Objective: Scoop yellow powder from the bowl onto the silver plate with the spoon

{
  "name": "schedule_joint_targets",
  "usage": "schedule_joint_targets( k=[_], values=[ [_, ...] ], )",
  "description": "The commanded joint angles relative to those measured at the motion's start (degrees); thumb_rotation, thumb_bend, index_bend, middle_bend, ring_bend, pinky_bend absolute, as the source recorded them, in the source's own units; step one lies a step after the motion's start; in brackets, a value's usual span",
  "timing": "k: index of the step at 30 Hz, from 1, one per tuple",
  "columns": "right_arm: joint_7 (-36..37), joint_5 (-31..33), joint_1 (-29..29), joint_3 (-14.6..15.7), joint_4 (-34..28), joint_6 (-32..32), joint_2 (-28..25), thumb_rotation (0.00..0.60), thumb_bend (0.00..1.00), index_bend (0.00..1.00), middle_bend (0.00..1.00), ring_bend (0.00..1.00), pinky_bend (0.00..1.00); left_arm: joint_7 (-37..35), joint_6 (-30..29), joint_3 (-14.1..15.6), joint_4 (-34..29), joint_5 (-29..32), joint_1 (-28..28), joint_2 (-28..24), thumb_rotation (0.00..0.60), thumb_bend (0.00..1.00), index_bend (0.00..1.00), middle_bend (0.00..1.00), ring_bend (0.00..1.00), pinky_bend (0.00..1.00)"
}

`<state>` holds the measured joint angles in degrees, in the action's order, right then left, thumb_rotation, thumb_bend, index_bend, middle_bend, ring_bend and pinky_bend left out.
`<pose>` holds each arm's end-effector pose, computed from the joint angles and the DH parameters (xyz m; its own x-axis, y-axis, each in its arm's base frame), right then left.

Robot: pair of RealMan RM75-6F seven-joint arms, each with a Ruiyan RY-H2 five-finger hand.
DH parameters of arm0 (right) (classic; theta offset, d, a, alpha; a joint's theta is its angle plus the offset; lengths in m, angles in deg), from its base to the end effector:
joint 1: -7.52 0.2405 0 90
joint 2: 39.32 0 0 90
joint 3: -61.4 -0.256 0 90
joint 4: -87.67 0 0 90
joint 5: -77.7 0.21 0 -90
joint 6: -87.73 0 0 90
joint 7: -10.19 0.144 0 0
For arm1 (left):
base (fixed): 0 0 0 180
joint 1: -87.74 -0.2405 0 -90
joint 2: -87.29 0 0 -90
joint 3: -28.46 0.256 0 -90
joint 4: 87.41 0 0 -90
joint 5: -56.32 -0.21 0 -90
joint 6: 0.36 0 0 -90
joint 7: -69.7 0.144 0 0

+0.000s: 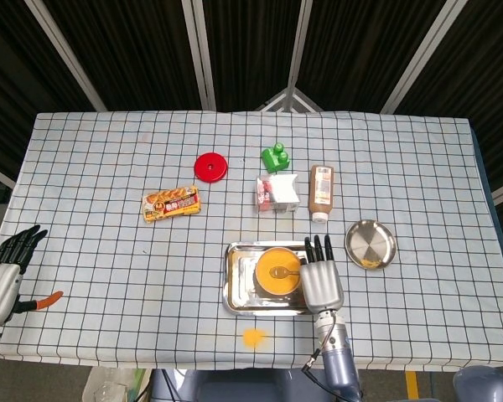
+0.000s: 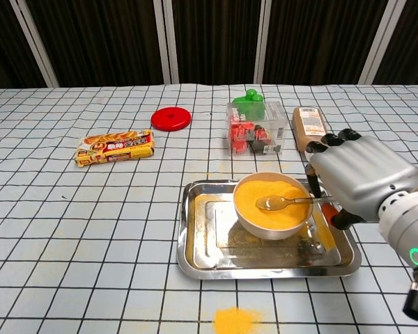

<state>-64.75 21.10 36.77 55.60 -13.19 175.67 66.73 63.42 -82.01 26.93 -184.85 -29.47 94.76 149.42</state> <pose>-0.1250 -0.2332 -0.0452 0.7502 -0.1479 0.6445 -0.6609 -0.1354 0.7382 -0.2944 0.1856 0.1509 0.2444 0.0810 0.9663 0.9696 -0.0363 -0.2422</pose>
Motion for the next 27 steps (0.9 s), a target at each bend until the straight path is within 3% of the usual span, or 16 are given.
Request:
schedule_joint_targets(
  k=[1,27],
  values=[
    [0.2,-0.2,0.1,-0.1,0.2,0.0,0.2,0.6,0.52,0.48,0.12,0.0,0.0,0.0,0.0,0.0,0.0,0.0,0.0,0.0,0.6,0.0,0.0,0.0,0.0,0.0],
    [-0.1,0.6,0.0,-0.1,1.3,0.2,0.9,0.6,0.57,0.52,0.12,0.0,0.0,-0.2,0.1,-0.1,-0.2,0.2,0.0,-0.1,0.6,0.0,0.0,0.0,0.0,0.0]
  ],
)
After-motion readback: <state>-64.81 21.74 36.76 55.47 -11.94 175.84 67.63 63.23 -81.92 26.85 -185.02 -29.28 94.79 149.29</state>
